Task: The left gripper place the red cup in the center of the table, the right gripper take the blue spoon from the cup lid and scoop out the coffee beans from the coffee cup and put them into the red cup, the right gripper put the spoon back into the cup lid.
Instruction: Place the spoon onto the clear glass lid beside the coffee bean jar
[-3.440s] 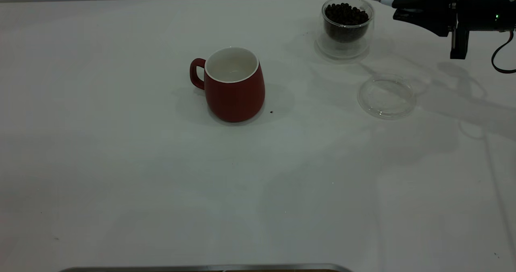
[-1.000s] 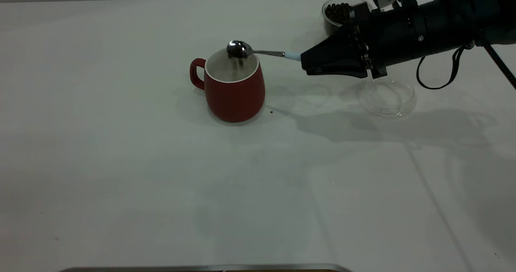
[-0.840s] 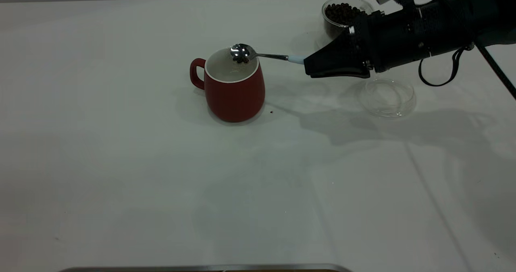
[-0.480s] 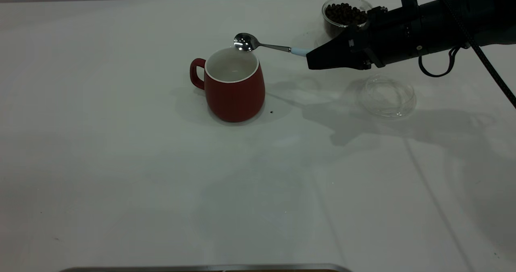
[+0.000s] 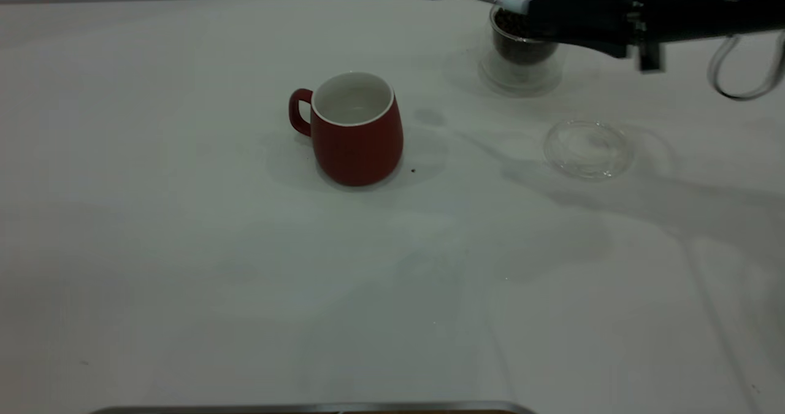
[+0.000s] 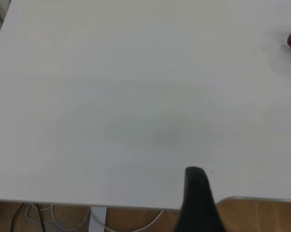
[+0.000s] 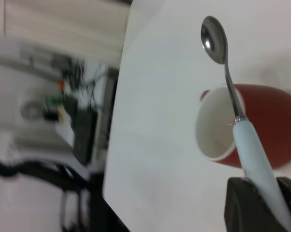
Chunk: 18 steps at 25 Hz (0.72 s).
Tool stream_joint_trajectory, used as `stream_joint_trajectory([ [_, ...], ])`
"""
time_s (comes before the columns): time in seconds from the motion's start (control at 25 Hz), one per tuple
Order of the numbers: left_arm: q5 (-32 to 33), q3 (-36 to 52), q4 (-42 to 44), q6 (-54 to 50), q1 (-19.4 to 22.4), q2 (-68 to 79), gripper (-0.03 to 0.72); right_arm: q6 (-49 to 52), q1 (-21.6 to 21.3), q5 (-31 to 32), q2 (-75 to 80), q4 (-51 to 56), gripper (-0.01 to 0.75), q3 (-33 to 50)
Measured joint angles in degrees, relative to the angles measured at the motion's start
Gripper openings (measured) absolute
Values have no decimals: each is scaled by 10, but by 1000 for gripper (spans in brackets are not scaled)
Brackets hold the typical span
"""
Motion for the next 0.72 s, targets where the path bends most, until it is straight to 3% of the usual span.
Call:
stream_joint_trajectory([
  [0.28,0,0,0,0,0,0,587,16,-94,2,-5,9,110,114],
  [0.48,0,0,0,0,0,0,587,7,-144,-35,-6,13,110,156],
  [0.72,0,0,0,0,0,0,587,3,-159,-67,7,16,110,160],
])
